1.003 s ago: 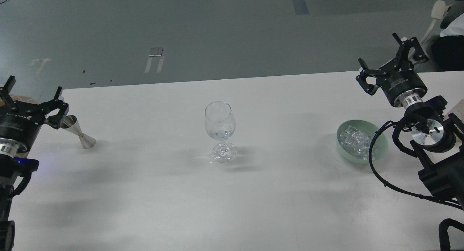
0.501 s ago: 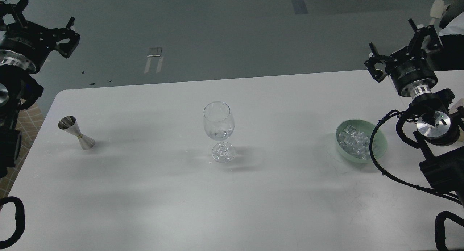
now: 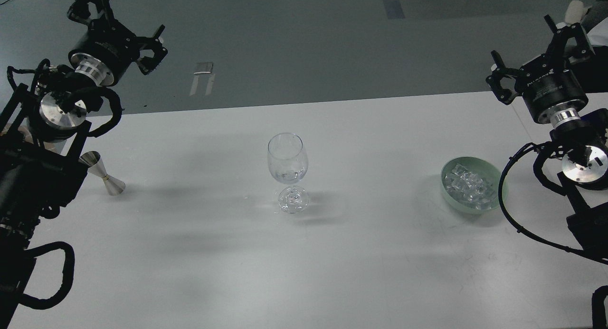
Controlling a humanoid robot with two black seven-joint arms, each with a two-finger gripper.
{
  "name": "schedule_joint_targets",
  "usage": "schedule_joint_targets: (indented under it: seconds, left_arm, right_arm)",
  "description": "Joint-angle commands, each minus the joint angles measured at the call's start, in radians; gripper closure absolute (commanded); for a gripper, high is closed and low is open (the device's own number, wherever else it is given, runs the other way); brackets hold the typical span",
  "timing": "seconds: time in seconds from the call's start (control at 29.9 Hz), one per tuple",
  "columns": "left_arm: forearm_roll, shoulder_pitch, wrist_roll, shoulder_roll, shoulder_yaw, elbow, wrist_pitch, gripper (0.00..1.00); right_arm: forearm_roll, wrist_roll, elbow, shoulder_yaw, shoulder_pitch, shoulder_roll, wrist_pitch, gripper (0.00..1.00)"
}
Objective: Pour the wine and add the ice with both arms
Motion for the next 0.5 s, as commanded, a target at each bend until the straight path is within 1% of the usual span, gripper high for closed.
schedule_joint_targets:
  seconds: [0.0,0.03,0.1,0.17,0.23,0.3,0.37,0.43,0.47]
  left_arm:
    - [-0.005,0.005,0.004,-0.002,-0.01,-0.015,0.008,0.02]
    - [-0.005,0.005,0.007,0.0,-0.013,-0.018,0.011,0.02]
    - [-0.01,0.005,0.008,0.015,-0.019,-0.036,0.017,0.02]
    - [-0.016,0.005,0.008,0.021,-0.018,-0.054,0.018,0.02]
    - [-0.014,0.005,0.008,0.021,-0.016,-0.067,0.018,0.02]
    - [-0.016,0.005,0.008,0.02,-0.015,-0.075,0.018,0.02]
    - [-0.016,0.007,0.015,0.006,-0.01,-0.081,0.018,0.02]
    - [-0.014,0.013,0.019,0.004,-0.015,-0.102,0.017,0.02]
    - [-0.014,0.027,0.009,0.004,-0.012,-0.131,0.017,0.02]
  right_arm:
    - [-0.088,0.0,0.023,-0.065,0.011,-0.083,-0.003,0.0]
    - [-0.108,0.0,0.038,-0.073,0.011,-0.102,-0.003,0.0]
    - [-0.215,0.0,0.101,-0.093,0.008,-0.198,-0.009,0.0]
    - [-0.313,0.0,0.122,-0.108,0.014,-0.257,-0.009,0.0]
    - [-0.378,0.002,0.13,-0.118,0.012,-0.289,-0.006,0.0]
    - [-0.482,0.002,0.133,-0.13,0.02,-0.349,0.0,0.0]
    - [-0.613,0.004,0.162,-0.162,0.047,-0.436,0.0,0.0]
    - [-0.695,0.008,0.193,-0.194,0.057,-0.471,0.0,0.0]
    - [-0.788,0.01,0.223,-0.226,0.075,-0.508,0.0,0.0]
